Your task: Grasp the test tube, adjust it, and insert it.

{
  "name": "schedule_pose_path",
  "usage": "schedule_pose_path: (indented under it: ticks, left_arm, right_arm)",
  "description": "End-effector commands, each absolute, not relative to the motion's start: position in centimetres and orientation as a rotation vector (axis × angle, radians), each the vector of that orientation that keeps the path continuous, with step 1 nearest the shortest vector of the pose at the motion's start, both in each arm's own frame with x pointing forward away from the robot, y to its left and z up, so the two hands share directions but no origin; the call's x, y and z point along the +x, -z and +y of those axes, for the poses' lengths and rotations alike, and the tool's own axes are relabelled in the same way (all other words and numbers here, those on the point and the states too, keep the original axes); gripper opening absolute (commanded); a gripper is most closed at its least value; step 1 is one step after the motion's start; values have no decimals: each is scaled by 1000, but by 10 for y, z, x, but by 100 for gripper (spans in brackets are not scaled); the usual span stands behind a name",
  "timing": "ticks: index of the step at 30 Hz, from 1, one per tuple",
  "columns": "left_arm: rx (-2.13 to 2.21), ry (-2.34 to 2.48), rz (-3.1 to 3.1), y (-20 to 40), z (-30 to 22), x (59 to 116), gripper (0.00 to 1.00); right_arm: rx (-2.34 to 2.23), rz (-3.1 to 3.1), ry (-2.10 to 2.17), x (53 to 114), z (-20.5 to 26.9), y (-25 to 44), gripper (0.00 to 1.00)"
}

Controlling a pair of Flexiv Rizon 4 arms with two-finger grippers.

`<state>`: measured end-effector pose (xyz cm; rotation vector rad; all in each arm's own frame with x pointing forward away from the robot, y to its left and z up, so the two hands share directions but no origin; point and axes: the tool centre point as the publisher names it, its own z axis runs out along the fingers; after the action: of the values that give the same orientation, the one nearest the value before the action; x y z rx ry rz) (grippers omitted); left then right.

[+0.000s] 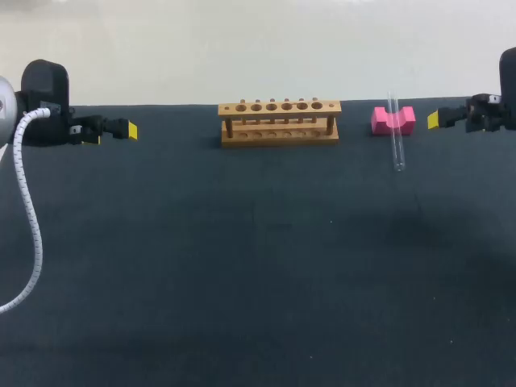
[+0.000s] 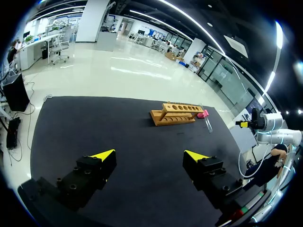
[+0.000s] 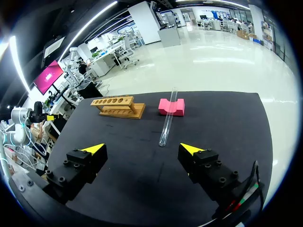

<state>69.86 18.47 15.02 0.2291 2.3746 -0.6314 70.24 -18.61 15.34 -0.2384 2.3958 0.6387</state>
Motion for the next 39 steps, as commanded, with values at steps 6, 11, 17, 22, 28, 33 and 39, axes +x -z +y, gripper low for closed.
schedule_pose_path:
  ticks: [6,11,17,22,28,33,39]
  left_arm:
    - [229,628,2381,-151,184,700,100]
    - [229,628,2381,-151,184,700,100]
    - [396,747,2304,-150,182,705,100]
    - [577,751,2208,-147,183,713,100]
    - [796,838,2063,-133,184,729,100]
    - [961,893,1918,-121,182,745,100]
    - [1081,924,1776,-109,184,767,100]
  right_arm:
    - [-239,2395,-638,703,-186,-153,100]
    - [-239,2395,-638,703,-186,-153,100]
    - [-239,2395,-638,703,-186,-153,100]
    - [-239,2395,-638,703,-186,-153,100]
    - [-239,2395,-638,703,-186,-153,100]
    - [-239,2395,-638,703,-186,-153,100]
    - [-239,2395,-638,703,-186,-153,100]
